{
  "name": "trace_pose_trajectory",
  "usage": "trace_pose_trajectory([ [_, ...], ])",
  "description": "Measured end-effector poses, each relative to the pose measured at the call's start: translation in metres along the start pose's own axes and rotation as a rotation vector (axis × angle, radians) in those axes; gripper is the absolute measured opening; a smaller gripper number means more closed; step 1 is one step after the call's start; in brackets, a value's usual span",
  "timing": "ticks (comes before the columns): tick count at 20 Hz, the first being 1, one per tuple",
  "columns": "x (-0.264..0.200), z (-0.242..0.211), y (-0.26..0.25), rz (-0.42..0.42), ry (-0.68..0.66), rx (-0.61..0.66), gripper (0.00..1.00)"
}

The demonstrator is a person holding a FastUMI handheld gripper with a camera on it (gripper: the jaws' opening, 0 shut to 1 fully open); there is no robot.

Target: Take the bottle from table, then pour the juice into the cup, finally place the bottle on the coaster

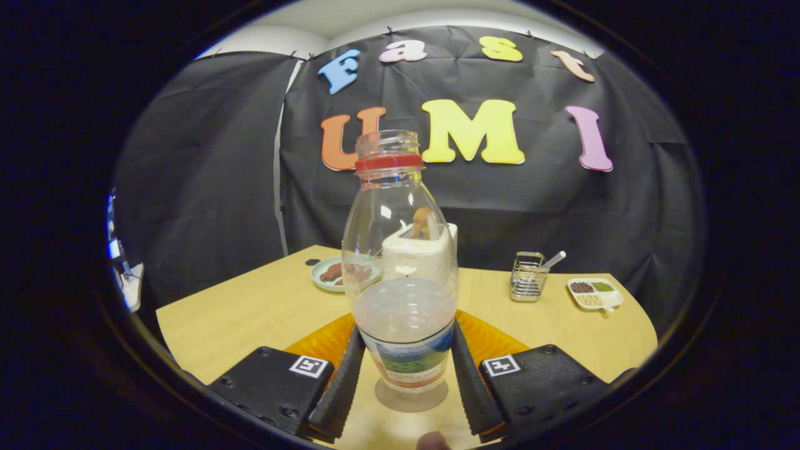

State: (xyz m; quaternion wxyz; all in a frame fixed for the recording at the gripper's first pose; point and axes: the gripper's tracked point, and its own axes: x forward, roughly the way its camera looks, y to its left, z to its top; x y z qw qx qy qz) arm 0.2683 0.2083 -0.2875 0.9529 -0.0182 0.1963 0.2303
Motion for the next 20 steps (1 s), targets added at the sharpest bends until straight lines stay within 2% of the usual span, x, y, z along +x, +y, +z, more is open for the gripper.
trace_pose_trajectory([
  [9,0.026,-0.049,0.001,0.007,0.075,0.028,0.78],
  [18,0.029,-0.063,-0.008,-0.014,0.075,0.044,0.83],
  [20,0.029,-0.062,-0.007,-0.008,0.073,0.051,0.92],
])
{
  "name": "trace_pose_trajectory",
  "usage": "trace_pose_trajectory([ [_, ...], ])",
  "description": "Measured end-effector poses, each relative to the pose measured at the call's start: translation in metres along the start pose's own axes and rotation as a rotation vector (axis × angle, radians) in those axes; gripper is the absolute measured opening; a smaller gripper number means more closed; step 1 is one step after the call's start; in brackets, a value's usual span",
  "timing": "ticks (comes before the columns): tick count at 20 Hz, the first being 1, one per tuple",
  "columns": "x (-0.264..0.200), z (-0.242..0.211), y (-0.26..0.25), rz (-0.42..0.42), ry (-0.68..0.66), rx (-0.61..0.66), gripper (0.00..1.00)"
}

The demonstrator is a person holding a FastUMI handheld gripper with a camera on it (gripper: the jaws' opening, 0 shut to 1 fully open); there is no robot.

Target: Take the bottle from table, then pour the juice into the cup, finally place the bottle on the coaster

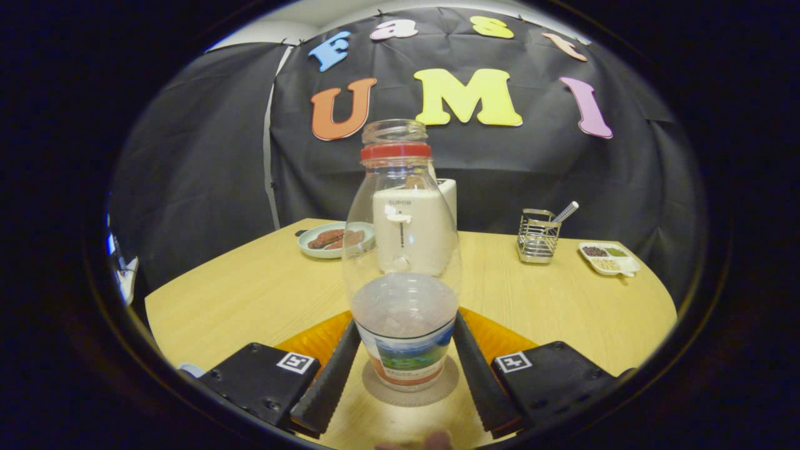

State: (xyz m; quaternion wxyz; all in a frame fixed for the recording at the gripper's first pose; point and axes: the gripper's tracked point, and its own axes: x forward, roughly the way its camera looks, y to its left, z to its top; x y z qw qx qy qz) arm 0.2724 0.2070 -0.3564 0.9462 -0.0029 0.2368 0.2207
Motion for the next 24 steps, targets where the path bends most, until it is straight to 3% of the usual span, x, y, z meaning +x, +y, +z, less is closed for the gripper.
trace_pose_trajectory([
  [3,-0.007,0.009,0.0,-0.014,-0.025,0.005,0.99],
  [8,-0.031,0.038,0.004,-0.028,-0.084,0.027,0.99],
  [12,-0.076,0.067,0.001,-0.059,-0.15,0.011,0.99],
  [16,-0.153,0.115,-0.009,-0.103,-0.251,0.001,0.99],
  [21,-0.273,0.191,-0.037,-0.252,-0.406,0.007,0.99],
  [24,-0.33,0.206,-0.041,-0.326,-0.417,-0.012,0.99],
])
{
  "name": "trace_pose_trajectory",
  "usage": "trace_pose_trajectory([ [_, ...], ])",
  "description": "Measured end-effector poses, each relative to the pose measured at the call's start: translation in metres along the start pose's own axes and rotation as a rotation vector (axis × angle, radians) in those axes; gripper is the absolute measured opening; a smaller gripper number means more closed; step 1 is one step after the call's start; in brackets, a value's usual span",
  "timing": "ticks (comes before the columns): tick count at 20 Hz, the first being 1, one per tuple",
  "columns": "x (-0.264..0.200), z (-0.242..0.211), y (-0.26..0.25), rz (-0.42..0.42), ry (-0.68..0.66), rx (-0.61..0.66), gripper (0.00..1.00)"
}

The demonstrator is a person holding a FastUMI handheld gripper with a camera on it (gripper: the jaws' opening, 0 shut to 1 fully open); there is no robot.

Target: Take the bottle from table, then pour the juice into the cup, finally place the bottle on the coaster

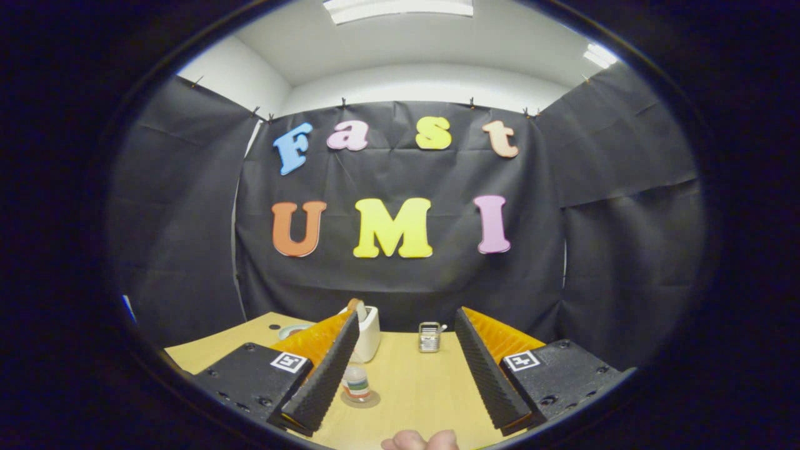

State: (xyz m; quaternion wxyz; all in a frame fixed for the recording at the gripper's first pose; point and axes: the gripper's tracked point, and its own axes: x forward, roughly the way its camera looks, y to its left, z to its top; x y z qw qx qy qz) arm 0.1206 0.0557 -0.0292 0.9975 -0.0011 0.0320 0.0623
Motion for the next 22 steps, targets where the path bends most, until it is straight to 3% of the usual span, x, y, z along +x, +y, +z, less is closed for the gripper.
trace_pose_trajectory([
  [5,-0.057,0.018,-0.003,-0.043,-0.023,-0.043,0.99],
  [8,-0.07,0.017,0.005,-0.026,-0.023,-0.026,0.98],
  [10,-0.075,0.019,0.012,-0.006,-0.032,-0.018,0.98],
  [17,-0.066,0.017,-0.017,-0.095,-0.072,0.105,1.0],
  [22,-0.065,0.019,0.002,-0.064,-0.07,0.061,0.99],
])
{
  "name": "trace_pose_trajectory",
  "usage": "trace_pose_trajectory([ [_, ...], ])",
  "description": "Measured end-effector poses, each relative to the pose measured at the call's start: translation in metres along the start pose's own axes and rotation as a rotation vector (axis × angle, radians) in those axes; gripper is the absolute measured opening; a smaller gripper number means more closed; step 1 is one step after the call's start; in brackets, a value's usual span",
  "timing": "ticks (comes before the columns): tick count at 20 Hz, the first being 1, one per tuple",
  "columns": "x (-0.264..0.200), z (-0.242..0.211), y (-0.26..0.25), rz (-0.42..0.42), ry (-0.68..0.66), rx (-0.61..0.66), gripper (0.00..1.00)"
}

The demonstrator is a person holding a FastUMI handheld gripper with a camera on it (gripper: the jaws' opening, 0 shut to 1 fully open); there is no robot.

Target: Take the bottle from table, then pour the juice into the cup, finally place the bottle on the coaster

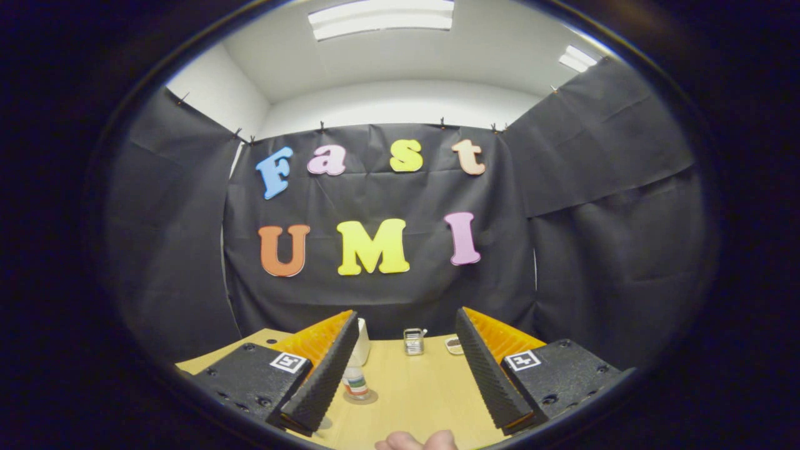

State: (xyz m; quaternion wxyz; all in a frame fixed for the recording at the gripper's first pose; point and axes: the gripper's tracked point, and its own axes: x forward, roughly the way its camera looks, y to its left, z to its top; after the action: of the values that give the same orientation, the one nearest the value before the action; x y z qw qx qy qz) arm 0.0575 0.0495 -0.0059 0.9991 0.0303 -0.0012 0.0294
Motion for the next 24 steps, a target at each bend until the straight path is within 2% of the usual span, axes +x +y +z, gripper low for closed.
trace_pose_trajectory([
  [10,0.002,0.004,0.027,0.054,0.004,-0.053,1.0],
  [16,0.021,-0.006,0.033,0.078,0.032,-0.071,1.0],
  [24,0.032,-0.001,0.033,0.073,0.031,-0.077,1.0],
])
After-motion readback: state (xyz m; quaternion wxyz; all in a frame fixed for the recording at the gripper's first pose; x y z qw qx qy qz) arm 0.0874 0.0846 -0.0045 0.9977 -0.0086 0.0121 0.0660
